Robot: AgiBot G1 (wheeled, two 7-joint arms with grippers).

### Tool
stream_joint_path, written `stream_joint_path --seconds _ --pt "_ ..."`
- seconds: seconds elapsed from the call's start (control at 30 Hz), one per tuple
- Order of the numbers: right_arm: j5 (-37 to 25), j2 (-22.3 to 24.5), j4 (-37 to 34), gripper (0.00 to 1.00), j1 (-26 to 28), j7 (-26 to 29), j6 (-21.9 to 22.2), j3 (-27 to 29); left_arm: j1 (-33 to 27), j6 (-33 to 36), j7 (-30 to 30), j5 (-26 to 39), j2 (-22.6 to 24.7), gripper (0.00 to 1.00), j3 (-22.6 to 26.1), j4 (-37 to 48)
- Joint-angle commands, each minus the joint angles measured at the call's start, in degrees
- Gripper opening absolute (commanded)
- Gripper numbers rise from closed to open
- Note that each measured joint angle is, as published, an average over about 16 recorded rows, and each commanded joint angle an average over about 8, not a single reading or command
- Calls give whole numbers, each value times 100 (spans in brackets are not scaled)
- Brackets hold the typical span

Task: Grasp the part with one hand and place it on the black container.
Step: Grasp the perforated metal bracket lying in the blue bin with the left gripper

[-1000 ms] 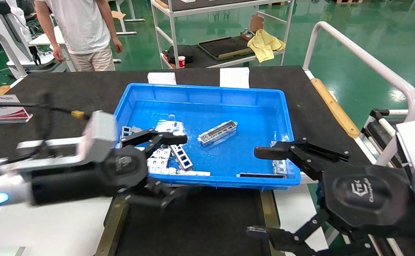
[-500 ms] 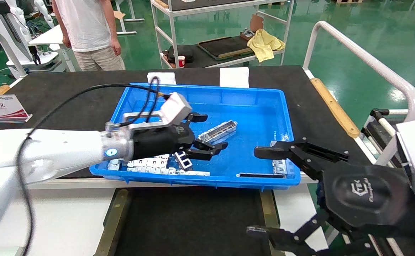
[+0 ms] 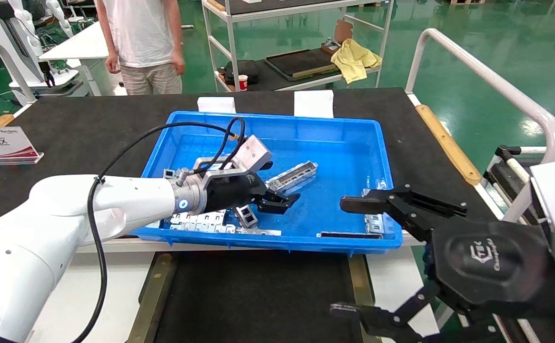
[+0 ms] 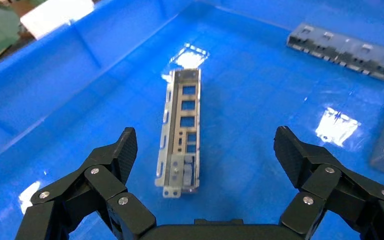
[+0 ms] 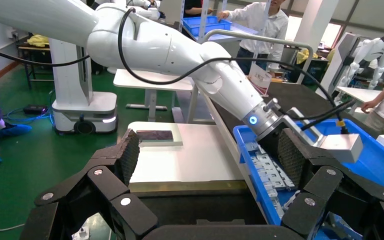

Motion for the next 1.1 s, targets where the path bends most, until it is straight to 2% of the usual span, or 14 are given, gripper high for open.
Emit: stream_joint_path --seconds 0.03,0.17,0.2,1.1 --pt "0 0 0 55 0 0 0 0 16 -96 -4 -36 15 55 85 26" --pt "0 0 0 5 0 0 0 0 52 -233 -117 -159 18 5 285 -41" --pt "0 0 0 0 0 0 0 0 59 -261 -145 -189 18 0 334 -58" --pt "1 0 0 0 0 -1 0 -1 184 -862 -420 -1035 3 0 1440 -237"
